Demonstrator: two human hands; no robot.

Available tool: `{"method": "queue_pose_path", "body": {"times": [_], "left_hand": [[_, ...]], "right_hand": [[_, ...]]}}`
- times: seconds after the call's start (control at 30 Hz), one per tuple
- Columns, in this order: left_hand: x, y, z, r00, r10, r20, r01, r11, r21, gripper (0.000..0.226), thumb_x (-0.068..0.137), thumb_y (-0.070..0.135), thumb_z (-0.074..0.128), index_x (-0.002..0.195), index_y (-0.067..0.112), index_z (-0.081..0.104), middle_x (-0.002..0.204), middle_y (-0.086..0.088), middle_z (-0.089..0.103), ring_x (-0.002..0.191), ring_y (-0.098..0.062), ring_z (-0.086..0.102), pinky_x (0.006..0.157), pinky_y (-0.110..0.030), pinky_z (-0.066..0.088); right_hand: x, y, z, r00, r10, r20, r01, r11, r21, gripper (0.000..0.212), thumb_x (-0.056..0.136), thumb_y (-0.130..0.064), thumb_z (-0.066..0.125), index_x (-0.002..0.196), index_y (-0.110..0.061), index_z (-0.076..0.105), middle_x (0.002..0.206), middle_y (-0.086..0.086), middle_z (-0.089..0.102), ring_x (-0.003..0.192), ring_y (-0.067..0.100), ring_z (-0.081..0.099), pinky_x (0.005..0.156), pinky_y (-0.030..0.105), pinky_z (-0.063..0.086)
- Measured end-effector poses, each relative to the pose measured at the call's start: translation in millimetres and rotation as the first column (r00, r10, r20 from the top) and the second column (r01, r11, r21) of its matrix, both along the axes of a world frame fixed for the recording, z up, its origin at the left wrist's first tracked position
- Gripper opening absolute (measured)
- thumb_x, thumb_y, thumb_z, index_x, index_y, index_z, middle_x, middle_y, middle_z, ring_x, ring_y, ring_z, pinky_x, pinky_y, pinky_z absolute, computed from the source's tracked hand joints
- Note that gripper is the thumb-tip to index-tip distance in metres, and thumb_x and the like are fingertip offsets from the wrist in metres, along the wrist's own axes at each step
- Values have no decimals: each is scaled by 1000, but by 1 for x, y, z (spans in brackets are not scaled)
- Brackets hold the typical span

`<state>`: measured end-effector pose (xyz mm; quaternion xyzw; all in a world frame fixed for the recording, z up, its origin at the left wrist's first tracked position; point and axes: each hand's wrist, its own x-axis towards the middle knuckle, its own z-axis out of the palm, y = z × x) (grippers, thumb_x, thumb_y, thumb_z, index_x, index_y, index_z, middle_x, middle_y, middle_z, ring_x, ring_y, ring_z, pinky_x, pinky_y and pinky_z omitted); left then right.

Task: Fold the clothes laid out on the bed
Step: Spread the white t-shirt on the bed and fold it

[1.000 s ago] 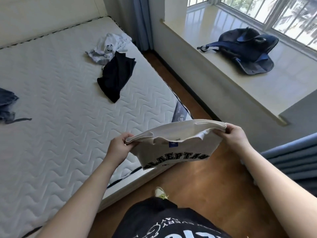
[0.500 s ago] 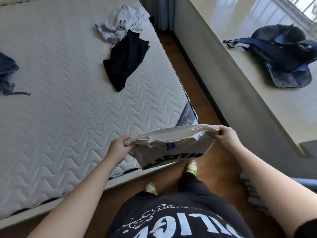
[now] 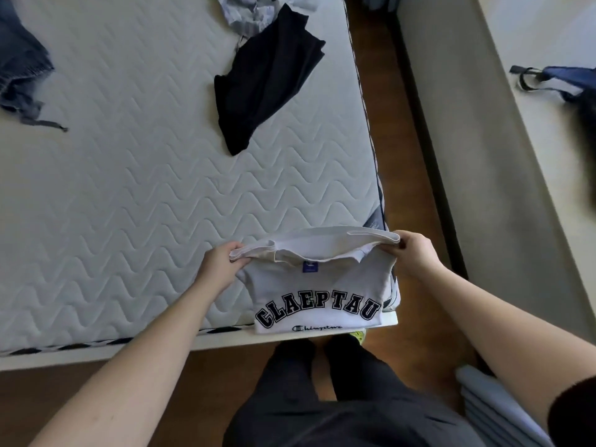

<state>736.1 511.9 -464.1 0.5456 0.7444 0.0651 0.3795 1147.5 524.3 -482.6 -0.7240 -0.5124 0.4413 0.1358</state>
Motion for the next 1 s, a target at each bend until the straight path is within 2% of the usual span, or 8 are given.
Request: {"method": "queue_pose_path", "body": {"times": [0.2,0.33,0.4,0.47,0.53,0.7,0.9,1.0], "left_hand": [[0,69,-56,999,-32,-3,32,999,-19,17,80,24,78,84,28,63,76,5,65,81,-21,62,63,-26,36],[1,116,-101,994,67,82,-67,998,-3,32,79,23,81,105,19,64,91,2,67,83,-17,61,71,-25,42],[2,135,-124,933,270,239,-260,963,-71,27,81,18,79,102,17,64,93,-1,69,86,-19,63,72,-28,50],[5,149,-146,802,459,383,-419,888,-187,21,84,9,75,102,12,65,96,-6,70,92,-22,65,78,-32,54],[7,165,-167,762,498,414,-451,867,-211,24,87,5,71,109,6,64,105,-13,69,97,-24,63,87,-37,52],[14,206,-203,810,411,418,-403,908,-113,16,87,3,69,98,13,62,93,-4,67,91,-18,60,81,-26,50],[15,244,-241,854,389,345,-388,918,-75,37,84,6,74,118,6,61,109,-7,68,96,-19,64,91,-32,52],[17,243,-253,884,380,270,-381,923,-51,40,82,10,77,118,8,61,111,-8,68,96,-21,64,91,-35,52]], "right_hand": [[4,74,-58,999,-16,39,16,1000,9,5,82,-27,76,82,-24,72,68,-2,63,65,14,49,58,30,39],[4,123,-97,997,-49,61,47,999,27,15,81,-32,77,84,-20,69,70,-2,63,62,12,53,54,24,41],[3,143,-118,994,-84,68,81,996,38,22,80,-36,77,88,-17,68,77,2,67,70,17,60,62,28,46],[2,162,-139,986,-144,81,140,989,49,25,80,-39,77,91,-19,67,82,-1,68,76,19,63,67,31,50],[0,179,-158,975,-206,82,203,978,44,29,78,-42,77,93,-20,66,86,-1,70,78,20,66,71,35,55],[-4,210,-197,963,-246,114,241,969,52,26,78,-45,77,86,-23,64,72,-14,62,63,5,57,52,21,39],[4,226,-228,956,-267,124,264,964,37,24,79,-44,78,87,-29,60,79,-16,60,72,2,55,56,19,38],[4,231,-236,958,-250,142,247,968,40,28,78,-44,78,89,-28,59,79,-16,57,70,2,52,57,18,37]]}}
